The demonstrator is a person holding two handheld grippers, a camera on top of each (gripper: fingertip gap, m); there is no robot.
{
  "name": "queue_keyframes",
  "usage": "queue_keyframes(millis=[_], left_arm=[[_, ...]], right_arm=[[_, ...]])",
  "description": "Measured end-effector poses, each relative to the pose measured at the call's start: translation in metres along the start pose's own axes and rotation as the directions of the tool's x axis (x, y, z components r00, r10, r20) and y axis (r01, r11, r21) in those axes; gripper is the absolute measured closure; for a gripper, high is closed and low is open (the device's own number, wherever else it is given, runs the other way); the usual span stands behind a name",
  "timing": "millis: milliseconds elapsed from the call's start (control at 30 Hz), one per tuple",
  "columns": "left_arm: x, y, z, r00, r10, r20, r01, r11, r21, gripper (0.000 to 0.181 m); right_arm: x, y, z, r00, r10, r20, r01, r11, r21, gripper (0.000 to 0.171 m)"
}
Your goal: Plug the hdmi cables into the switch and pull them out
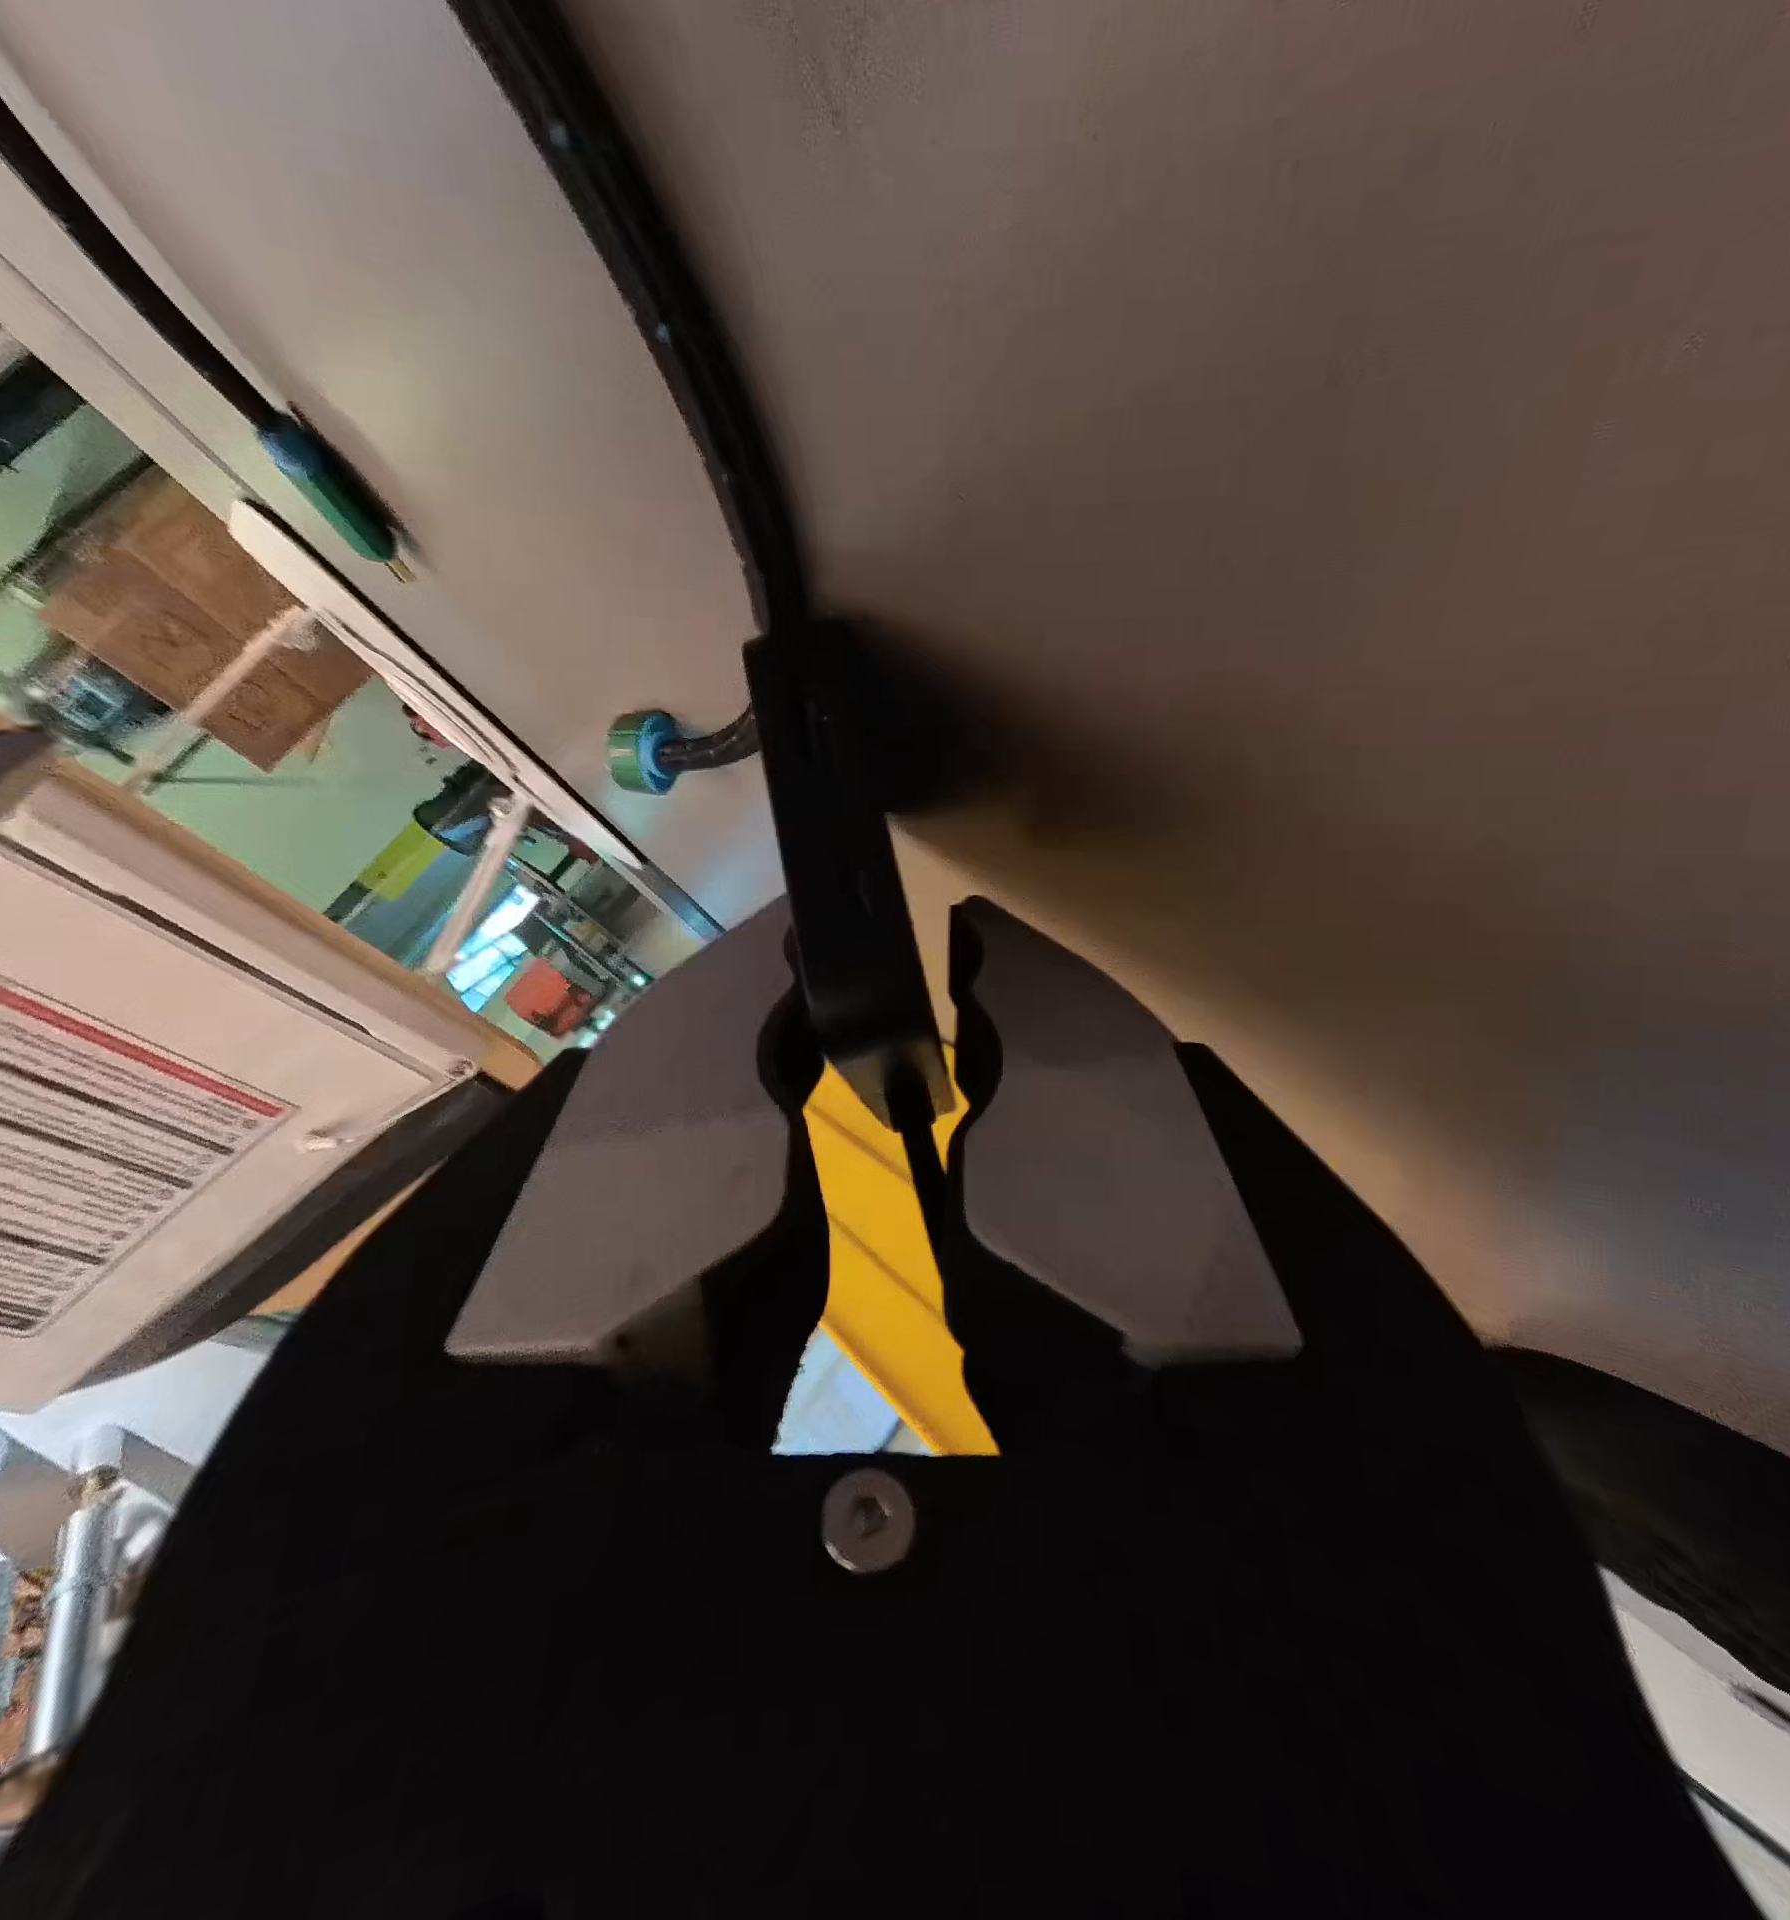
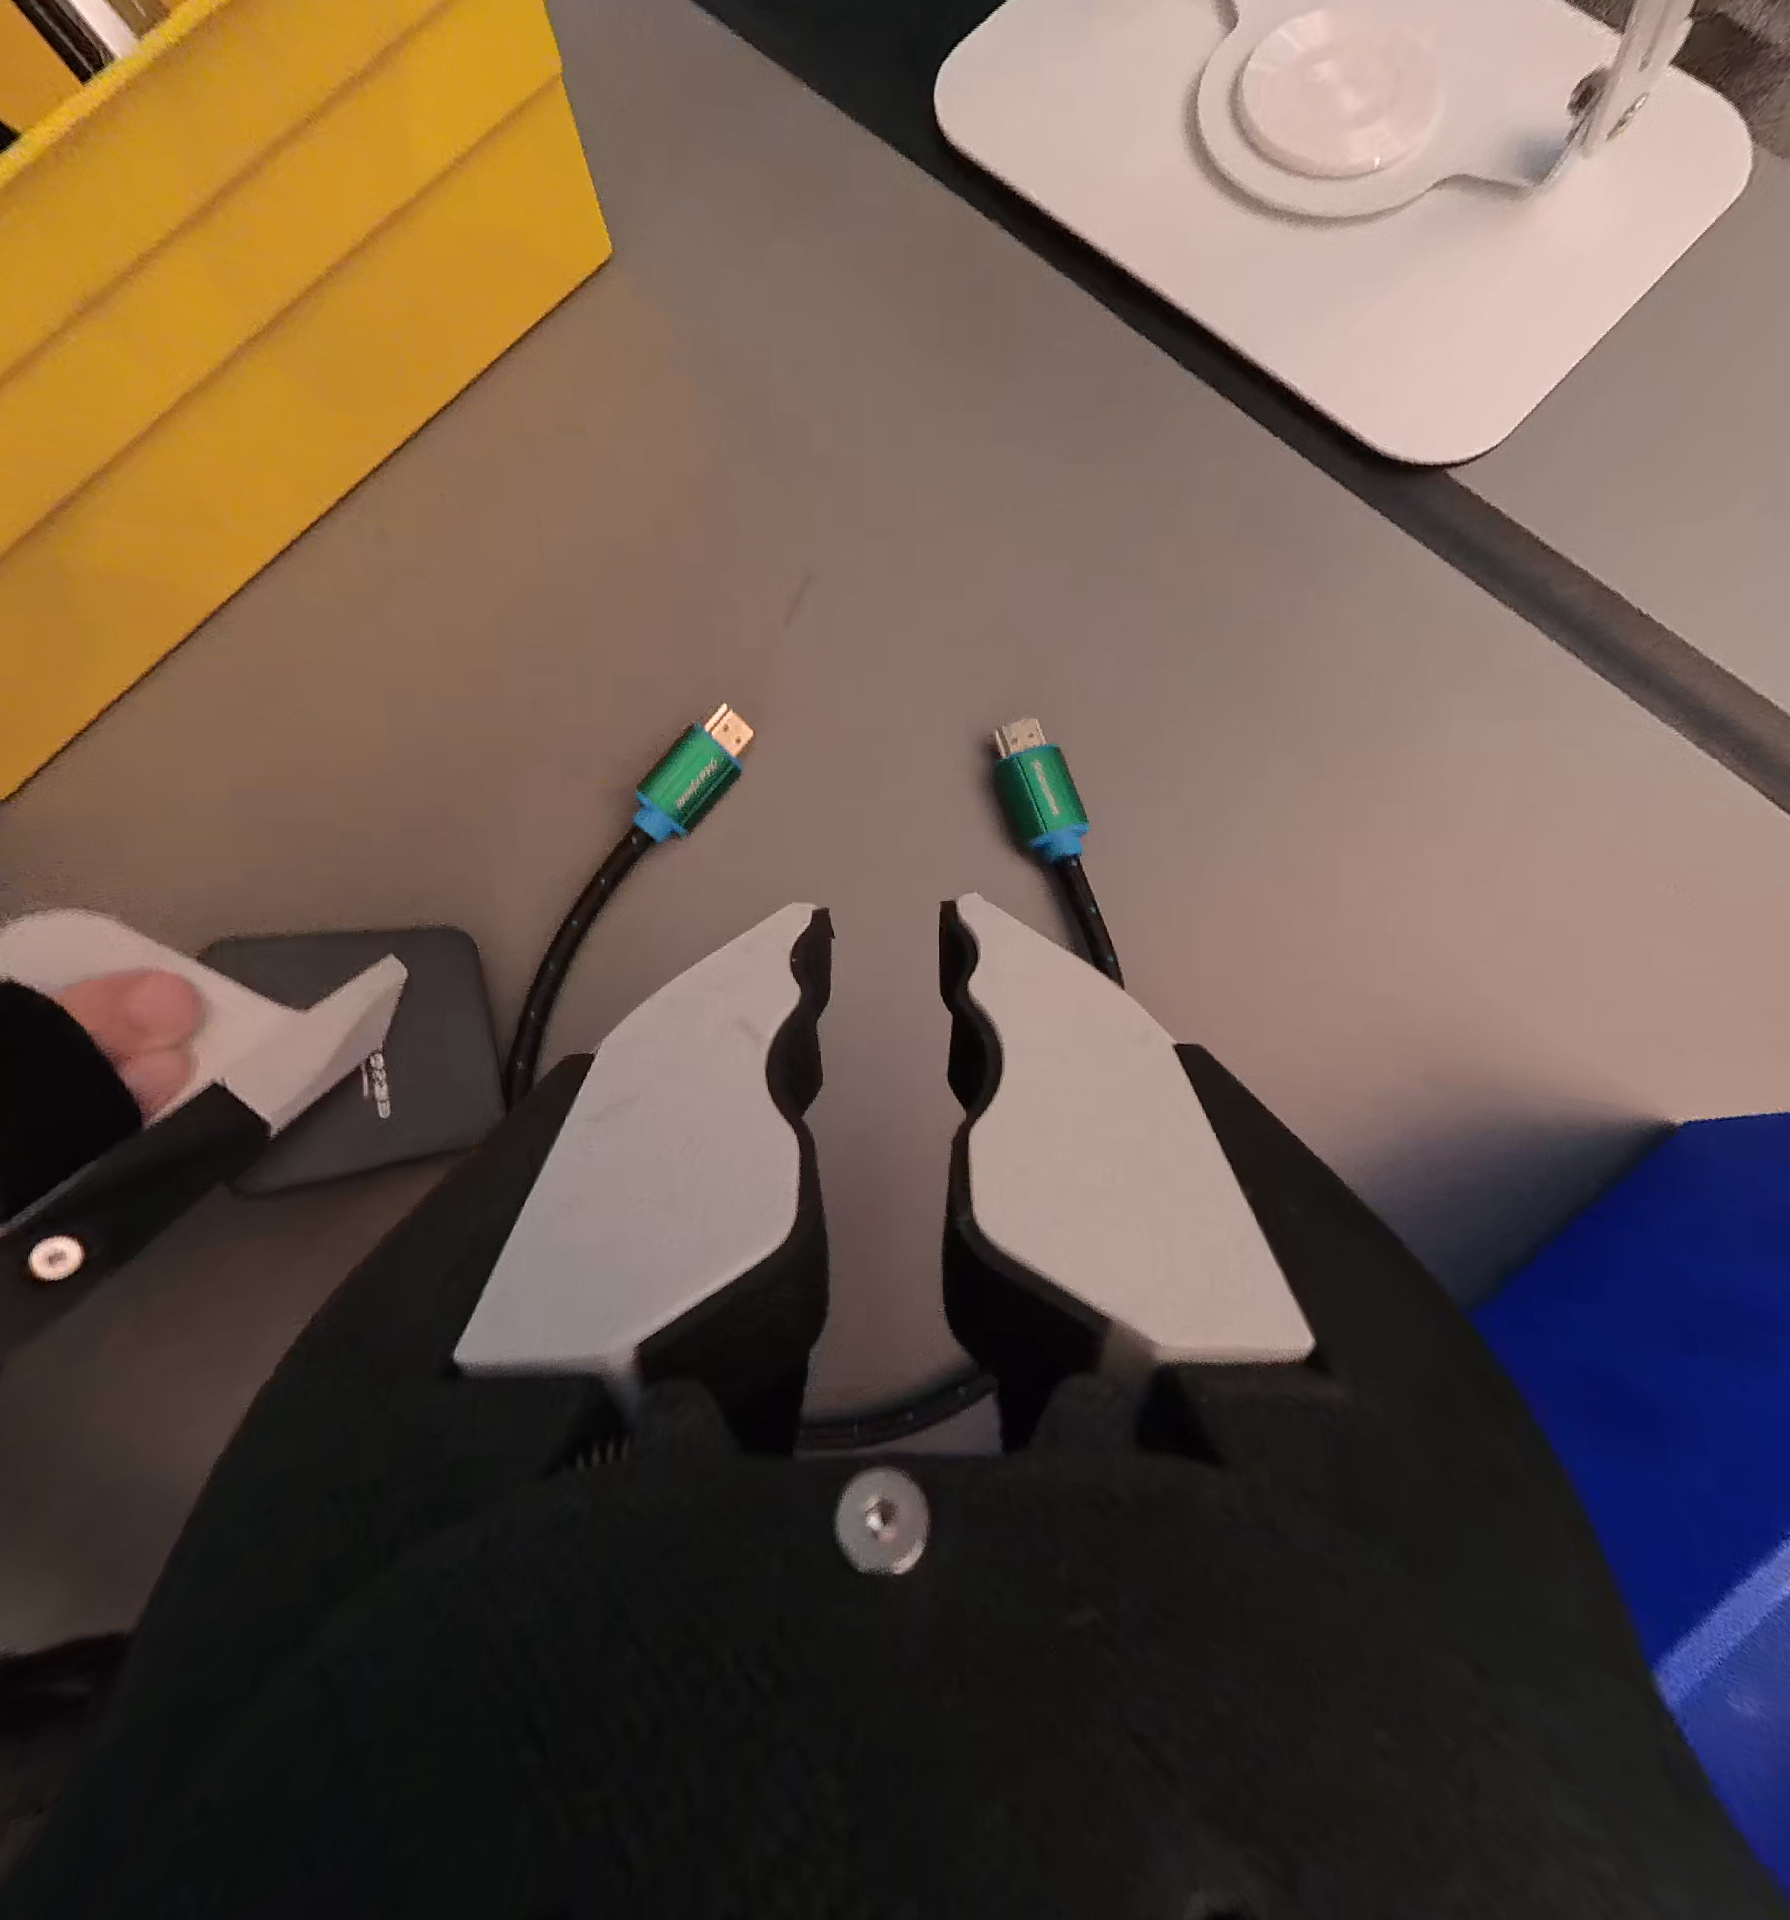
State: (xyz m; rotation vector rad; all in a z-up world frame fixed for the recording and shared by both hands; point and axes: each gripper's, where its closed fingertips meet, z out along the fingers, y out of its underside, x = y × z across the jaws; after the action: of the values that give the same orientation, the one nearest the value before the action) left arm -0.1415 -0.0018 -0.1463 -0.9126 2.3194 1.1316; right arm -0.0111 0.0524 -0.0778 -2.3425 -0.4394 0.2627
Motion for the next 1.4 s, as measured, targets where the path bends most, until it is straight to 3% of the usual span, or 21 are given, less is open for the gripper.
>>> queue_keyframes(millis=[67,233,367,567,700,800,933,1100,1267,1400], left_arm=[[0.006,0.0,0.001,1.0,-0.013,-0.027,0.012,0.999,-0.034,0.152],[0.008,0.0,-0.002,1.0,-0.006,0.002,0.006,0.998,-0.068,0.151],[0.005,0.003,-0.01,0.996,-0.083,-0.026,0.082,0.995,-0.05,0.122],[0.013,0.003,-0.018,0.99,-0.103,-0.098,0.104,0.995,0.005,0.116],[0.015,0.004,-0.025,0.98,-0.134,-0.148,0.142,0.989,0.051,0.111],[0.018,-0.003,-0.035,0.962,-0.152,-0.226,0.189,0.969,0.156,0.107],[0.019,-0.01,-0.041,0.929,-0.174,-0.326,0.263,0.931,0.253,0.101],[0.027,-0.017,-0.037,0.889,-0.183,-0.421,0.307,0.919,0.249,0.091],[0.028,-0.024,-0.043,0.868,-0.17,-0.466,0.335,0.894,0.299,0.079],[0.016,-0.01,-0.042,0.864,-0.223,-0.451,0.377,0.88,0.289,0.079]], right_arm=[[0.001,-0.005,0.002,0.999,0.037,-0.009,-0.037,0.998,0.043,0.149],[0.018,0.003,0.023,0.99,0.101,-0.102,-0.092,0.992,0.089,0.134],[0.042,0.021,0.033,0.951,0.021,-0.308,-0.019,1.0,0.008,0.12],[0.059,0.052,0.053,0.935,0.066,-0.349,-0.1,0.992,-0.08,0.108],[0.053,0.052,0.057,0.947,0.229,-0.224,-0.238,0.971,-0.015,0.128],[0.054,0.055,0.055,0.957,0.193,-0.218,-0.206,0.978,-0.038,0.157],[0.046,0.055,0.055,0.964,0.204,-0.171,-0.216,0.975,-0.055,0.159],[0.045,0.055,0.055,0.969,0.176,-0.176,-0.189,0.98,-0.064,0.16],[0.041,0.054,0.056,0.973,0.167,-0.161,-0.18,0.981,-0.071,0.16],[0.035,0.054,0.056,0.979,0.16,-0.127,-0.172,0.98,-0.095,0.161]])
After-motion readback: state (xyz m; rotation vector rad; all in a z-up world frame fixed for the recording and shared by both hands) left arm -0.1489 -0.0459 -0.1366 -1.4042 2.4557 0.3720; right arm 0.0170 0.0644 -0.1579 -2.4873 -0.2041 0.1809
